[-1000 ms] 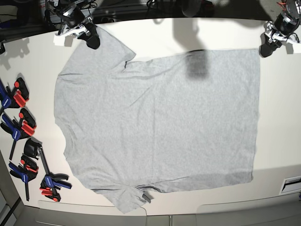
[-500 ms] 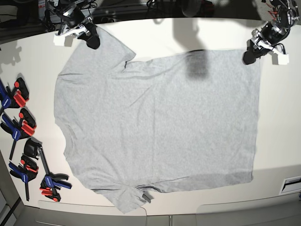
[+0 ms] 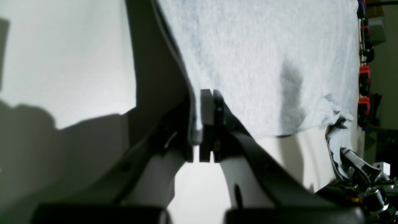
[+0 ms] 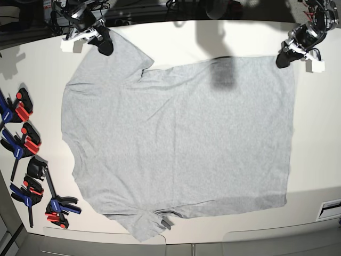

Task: Fold the T-shirt properly
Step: 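Grasp the shoulder corners and pull the shirt toward the robot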

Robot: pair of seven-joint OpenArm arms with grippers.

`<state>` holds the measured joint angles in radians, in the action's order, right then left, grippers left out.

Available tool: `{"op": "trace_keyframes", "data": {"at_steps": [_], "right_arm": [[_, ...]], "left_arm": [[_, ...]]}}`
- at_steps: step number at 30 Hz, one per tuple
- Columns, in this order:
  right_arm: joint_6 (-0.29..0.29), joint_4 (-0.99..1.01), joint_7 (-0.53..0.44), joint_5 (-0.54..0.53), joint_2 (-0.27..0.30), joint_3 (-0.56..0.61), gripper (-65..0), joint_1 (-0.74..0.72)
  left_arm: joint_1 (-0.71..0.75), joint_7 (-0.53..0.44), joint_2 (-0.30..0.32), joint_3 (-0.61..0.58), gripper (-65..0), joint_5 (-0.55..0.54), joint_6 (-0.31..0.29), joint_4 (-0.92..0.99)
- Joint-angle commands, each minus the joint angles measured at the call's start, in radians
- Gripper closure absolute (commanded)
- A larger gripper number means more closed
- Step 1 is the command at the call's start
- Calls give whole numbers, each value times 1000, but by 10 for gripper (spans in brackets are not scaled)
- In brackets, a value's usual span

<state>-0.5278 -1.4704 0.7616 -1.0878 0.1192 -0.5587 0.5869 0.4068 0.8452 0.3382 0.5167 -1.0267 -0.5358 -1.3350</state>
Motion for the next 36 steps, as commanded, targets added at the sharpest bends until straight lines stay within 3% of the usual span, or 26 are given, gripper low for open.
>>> {"op": "trace_keyframes", "data": {"at_steps": [1, 5, 8, 18, 28, 36], "right_arm": [[-7, -23, 18, 11, 8, -8, 0, 16], [-36, -88, 25, 11, 5, -39, 0, 48], [-38, -145, 25, 11, 5, -78, 0, 77], [-38, -219, 43, -1, 5, -140, 0, 168], [-44, -221, 82, -101, -14, -146, 0, 274], [-109, -252, 146, -215, -50, -230, 0, 308]], "left_arm": [[11, 22, 6, 2, 0, 16, 8, -2], [23, 21, 6, 2, 0, 14, 3, -3], [49, 21, 6, 10, 0, 11, -44, -20], [202, 18, 6, 129, 0, 10, -44, -167], [276, 30, 5, 183, 0, -34, -44, -212], [300, 30, 6, 183, 0, -34, -44, -212]]}}
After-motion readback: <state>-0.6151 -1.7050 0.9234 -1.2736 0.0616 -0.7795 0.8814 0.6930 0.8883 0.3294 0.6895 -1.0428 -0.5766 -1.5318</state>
